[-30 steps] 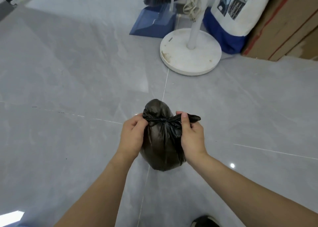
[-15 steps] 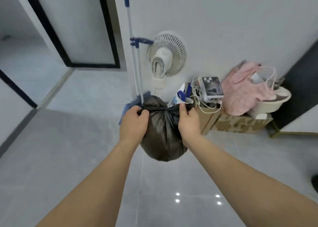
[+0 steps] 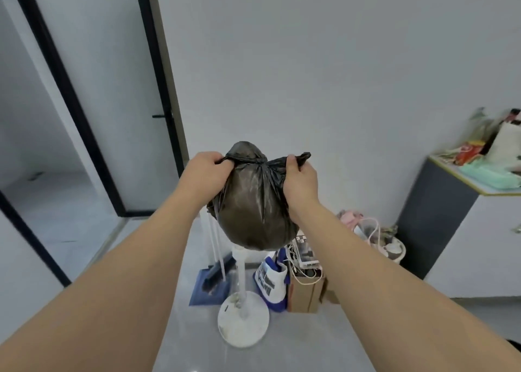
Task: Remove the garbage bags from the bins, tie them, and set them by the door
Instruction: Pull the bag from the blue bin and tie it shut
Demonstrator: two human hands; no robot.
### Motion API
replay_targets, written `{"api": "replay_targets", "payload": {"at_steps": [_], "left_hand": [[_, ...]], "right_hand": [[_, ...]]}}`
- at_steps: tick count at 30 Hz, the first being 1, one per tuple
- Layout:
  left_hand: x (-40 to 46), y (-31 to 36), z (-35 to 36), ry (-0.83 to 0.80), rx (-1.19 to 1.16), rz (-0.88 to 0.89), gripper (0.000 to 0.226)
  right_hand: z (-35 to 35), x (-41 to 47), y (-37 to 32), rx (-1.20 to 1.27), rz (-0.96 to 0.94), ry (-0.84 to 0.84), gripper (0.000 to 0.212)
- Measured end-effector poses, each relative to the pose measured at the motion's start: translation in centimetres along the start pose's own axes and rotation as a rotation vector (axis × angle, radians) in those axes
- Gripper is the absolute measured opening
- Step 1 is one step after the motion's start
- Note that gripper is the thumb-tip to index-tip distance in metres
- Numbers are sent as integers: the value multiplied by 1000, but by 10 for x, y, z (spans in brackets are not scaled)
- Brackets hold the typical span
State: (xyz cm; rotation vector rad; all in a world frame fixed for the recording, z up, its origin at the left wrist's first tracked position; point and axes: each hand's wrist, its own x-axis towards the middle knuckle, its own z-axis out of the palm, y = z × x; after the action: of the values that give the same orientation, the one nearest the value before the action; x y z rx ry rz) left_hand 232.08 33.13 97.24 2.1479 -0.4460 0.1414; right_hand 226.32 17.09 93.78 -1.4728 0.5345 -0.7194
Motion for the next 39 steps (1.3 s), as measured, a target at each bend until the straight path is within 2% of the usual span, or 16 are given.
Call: {"api": "replay_targets", "payload": {"at_steps": [5, 9, 11, 14, 18, 24, 32, 35, 39], "left_hand": [[-15, 12, -16, -66, -39, 33, 41], [-22, 23, -25, -127, -57, 89, 40], [-23, 26, -24, -208, -77, 123, 40], [-25, 35, -15, -385, -155, 198, 24], [-40, 64, 18, -429, -340, 226, 18], [-86, 140, 118, -466, -617, 145, 20], [-138, 288, 290, -550, -652, 178, 35], [-175, 350, 360, -629, -687, 201, 25], [-227, 425, 449, -806, -678, 242, 26]], "right_hand": [[-10, -16, -18, 25, 28, 28, 35], [-20, -26, -34, 34, -13, 62, 32], [-29, -30, -39, 30, -25, 97, 31], [-58, -33, -44, 43, -28, 168, 27], [-124, -39, -48, -16, -64, 244, 27], [-246, -41, -62, -35, -70, 367, 28], [-454, -39, -85, -71, -125, 571, 23], [-542, -42, -93, -98, -138, 655, 33], [-657, -56, -97, -144, -130, 825, 27]]}}
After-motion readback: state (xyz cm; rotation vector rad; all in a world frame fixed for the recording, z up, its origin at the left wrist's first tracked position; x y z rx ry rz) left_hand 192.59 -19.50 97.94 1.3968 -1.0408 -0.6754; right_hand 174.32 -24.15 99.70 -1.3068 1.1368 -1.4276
